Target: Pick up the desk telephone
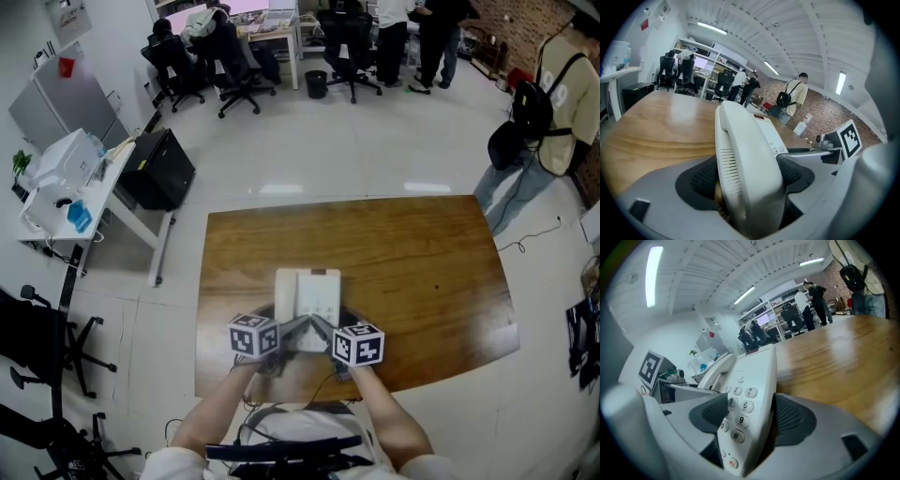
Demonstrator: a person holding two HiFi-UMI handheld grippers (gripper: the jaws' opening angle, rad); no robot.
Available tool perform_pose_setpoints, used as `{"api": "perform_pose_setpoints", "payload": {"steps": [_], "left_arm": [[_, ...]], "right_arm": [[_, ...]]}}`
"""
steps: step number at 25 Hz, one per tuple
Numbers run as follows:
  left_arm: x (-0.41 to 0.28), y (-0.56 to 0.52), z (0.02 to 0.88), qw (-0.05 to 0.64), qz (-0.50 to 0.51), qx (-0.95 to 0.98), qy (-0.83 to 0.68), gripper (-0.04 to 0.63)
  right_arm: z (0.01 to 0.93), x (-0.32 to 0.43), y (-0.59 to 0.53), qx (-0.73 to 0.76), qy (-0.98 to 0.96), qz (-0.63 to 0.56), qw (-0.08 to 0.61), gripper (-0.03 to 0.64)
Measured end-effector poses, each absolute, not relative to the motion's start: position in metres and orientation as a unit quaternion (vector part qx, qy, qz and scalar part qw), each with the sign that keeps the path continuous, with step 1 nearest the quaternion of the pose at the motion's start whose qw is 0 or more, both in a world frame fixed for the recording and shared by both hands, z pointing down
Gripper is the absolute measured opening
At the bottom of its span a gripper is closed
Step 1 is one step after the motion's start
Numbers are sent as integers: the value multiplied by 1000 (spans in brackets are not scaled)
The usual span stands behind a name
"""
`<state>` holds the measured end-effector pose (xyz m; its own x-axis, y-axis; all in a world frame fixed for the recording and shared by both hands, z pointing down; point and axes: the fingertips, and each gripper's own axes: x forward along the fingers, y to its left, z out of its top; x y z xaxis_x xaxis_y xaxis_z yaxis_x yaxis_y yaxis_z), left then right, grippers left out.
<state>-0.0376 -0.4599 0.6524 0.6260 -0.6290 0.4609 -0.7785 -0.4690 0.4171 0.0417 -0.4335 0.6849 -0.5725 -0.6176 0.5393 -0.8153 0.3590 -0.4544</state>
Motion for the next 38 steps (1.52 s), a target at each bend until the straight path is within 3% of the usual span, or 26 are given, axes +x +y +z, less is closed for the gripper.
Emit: {"api": "perform_pose_setpoints", "payload": {"steps": [7, 24, 29, 38], "left_arm": [[-45, -448, 611, 241, 78, 851, -461, 374], [-53, -411, 432, 88, -35, 869, -485, 356], [-62, -384, 383, 17, -68, 868, -492, 353], [-80, -327, 333, -23, -102, 863, -495, 348]], "right_arm": [[647, 39, -432, 440, -843, 291, 109, 313], [459, 32, -408, 465, -879, 104, 19, 311], [417, 25, -382, 466, -881, 73, -9, 313], [367, 6, -328, 466, -884, 22, -32, 313]]}}
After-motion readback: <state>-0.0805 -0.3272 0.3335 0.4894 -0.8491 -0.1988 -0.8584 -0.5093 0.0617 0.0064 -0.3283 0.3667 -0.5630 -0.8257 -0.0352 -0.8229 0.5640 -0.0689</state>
